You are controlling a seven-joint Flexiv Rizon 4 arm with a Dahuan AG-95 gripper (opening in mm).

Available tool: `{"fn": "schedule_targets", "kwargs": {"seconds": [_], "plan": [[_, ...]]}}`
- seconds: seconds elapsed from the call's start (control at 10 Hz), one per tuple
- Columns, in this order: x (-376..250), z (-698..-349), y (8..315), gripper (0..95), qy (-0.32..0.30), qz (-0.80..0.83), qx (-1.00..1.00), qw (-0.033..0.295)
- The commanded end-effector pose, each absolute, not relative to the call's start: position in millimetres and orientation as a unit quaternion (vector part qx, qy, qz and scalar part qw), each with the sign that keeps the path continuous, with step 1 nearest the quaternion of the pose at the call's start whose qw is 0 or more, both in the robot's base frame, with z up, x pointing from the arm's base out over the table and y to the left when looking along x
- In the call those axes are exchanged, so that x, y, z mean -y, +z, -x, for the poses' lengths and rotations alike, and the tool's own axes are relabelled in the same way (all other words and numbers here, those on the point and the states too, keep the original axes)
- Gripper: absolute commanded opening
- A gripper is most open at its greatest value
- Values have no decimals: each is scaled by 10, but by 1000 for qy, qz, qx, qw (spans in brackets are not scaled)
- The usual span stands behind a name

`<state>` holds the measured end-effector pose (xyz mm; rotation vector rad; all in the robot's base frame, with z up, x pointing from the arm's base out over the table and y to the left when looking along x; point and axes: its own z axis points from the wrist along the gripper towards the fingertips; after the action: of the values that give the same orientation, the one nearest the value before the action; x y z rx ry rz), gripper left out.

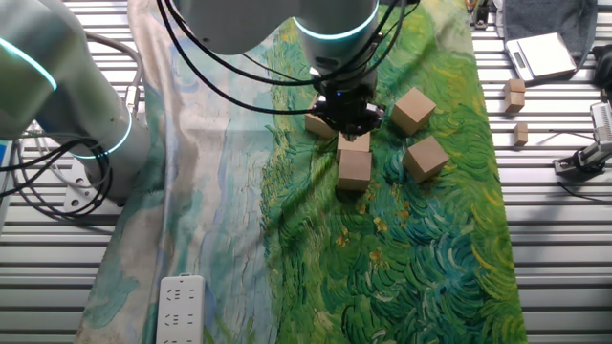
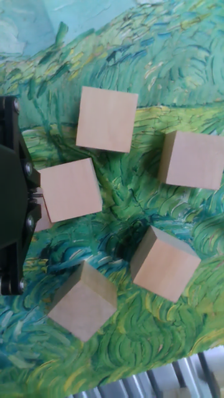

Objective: Stack the blocks into a pyramid shape

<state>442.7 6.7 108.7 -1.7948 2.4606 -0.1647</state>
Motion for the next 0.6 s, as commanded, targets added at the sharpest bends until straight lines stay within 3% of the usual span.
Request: {"fn": "schedule_targets", "kwargs": {"seconds": [0.1,0.6], "plan": [[-74,-4428,1095,0,-51,579,-813,39],[-74,-4428,1095,0,-73,560,-825,25]]}}
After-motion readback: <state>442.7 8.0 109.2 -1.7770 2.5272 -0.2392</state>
